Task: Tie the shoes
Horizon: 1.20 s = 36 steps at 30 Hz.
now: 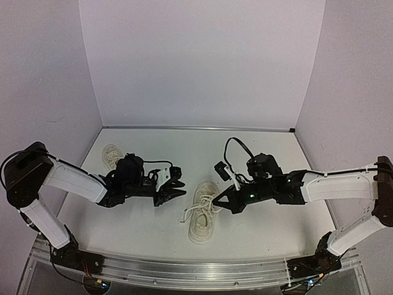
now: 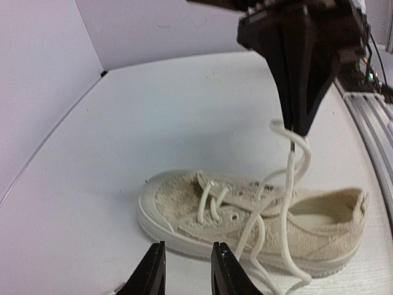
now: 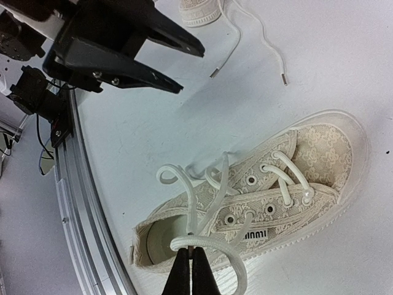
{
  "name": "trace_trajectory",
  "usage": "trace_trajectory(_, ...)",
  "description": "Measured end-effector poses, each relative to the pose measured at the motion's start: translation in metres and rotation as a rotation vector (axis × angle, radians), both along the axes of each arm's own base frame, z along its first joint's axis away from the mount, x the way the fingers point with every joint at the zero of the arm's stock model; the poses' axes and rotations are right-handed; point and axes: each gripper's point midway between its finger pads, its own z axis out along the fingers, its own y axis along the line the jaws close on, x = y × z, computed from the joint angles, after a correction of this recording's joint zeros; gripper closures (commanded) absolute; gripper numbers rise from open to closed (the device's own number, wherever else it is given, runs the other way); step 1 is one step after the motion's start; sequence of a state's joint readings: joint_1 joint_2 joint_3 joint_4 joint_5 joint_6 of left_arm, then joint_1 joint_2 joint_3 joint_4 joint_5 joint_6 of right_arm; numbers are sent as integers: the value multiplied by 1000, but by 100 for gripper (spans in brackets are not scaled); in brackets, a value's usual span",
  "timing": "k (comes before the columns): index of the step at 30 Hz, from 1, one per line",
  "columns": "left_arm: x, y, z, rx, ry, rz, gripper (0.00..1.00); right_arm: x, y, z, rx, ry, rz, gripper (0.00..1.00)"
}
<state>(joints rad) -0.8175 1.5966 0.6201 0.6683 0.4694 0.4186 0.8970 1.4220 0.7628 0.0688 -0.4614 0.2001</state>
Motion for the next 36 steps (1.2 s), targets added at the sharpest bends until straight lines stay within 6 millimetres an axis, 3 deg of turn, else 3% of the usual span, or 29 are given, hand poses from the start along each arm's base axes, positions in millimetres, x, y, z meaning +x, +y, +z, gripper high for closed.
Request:
trace_trajectory(6,-13,18,-56,224,69,-31,69,1,1,1,6,-2,-2,100)
trace_trajectory(13,-19,20,-96,339,151,-72,61,2,2,4,17,-4,-6,100)
trace_trajectory(30,-8,-4,-117,321,182,-114,67,2,3,5,25,-4,-9,100)
trace_trajectory(36,-5,-8,-121,298,195,-103,88,0,0,5,30,-2,-17,100)
